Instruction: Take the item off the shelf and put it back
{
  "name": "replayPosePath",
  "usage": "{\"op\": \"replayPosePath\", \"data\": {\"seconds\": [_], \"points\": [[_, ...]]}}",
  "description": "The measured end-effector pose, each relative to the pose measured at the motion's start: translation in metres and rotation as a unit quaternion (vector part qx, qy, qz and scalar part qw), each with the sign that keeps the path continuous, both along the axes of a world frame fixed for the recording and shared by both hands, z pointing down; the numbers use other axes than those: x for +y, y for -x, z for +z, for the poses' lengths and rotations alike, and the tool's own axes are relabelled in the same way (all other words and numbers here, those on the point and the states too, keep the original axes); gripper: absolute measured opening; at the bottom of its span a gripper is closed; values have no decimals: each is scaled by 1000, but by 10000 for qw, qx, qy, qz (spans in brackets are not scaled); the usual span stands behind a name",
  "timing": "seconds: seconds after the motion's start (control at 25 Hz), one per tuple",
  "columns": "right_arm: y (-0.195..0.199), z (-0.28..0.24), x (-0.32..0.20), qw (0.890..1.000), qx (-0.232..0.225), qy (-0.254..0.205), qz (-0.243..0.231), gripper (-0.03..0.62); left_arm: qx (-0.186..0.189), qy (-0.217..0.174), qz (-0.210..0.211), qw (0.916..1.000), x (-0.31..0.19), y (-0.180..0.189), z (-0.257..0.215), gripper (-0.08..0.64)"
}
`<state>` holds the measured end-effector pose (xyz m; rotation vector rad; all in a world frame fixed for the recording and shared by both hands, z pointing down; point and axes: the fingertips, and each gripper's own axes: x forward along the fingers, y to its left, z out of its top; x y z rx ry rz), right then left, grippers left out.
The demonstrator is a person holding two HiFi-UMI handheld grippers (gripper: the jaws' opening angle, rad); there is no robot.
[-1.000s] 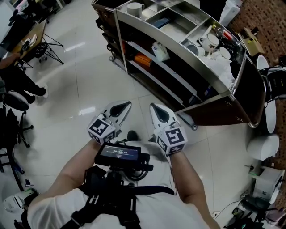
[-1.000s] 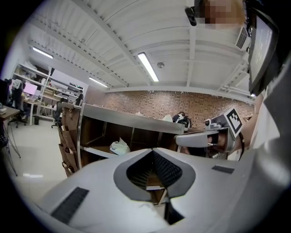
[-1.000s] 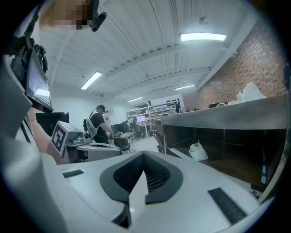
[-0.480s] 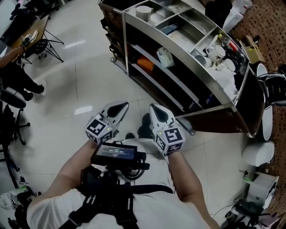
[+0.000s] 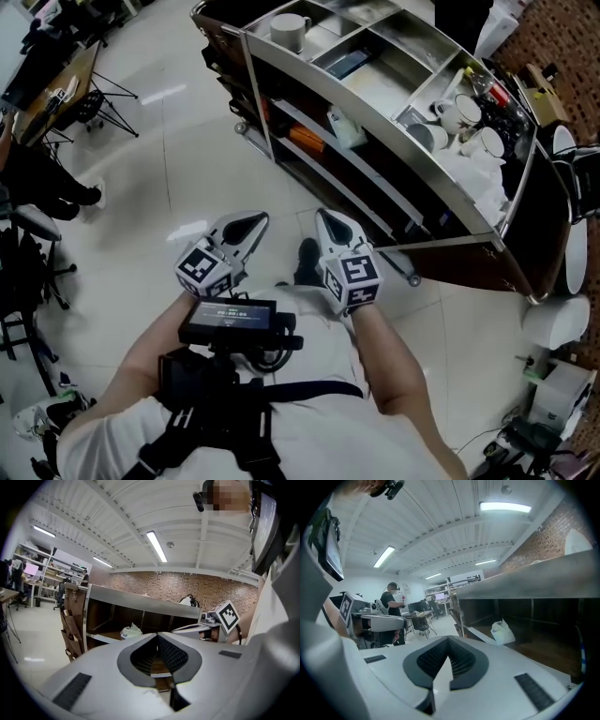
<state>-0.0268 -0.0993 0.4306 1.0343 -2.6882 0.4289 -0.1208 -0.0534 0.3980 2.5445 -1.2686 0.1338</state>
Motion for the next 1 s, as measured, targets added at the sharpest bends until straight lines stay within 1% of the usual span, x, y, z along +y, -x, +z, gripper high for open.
{"op": "replayPosePath", "data": {"seconds": [0.16,0.28,0.36,0.44,0.52,0.64,0.72,0.8,0.92,1.0], "points": [[-12,20,-33,9995,37,96,292,6,-79,46,47,9999,-27,-8,11,15],[-17,34,-57,9987,72,99,499,6,-196,16,-55,9998,-48,-4,26,17],[-19,42,-72,9979,99,79,630,6,-231,83,-64,9997,-59,-5,35,17],[-21,51,-85,9969,126,73,772,7,-259,248,-7,9994,-67,-10,40,17],[-26,62,-99,9954,162,63,945,8,-215,378,22,9991,-74,-17,42,17],[-36,78,-124,9917,267,61,1260,9,-178,432,-93,9989,-89,-16,54,17],[-42,90,-140,9888,349,113,1445,12,-165,431,-91,9989,-95,-17,60,17],[-46,102,-155,9860,413,184,1605,64,-176,454,-85,9988,-98,-18,67,17],[-48,117,-177,9817,545,243,1810,93,-169,661,-80,9976,-99,-20,70,17],[-47,127,-192,9793,639,267,1903,123,-181,699,-122,9973,-100,-16,75,17]]}}
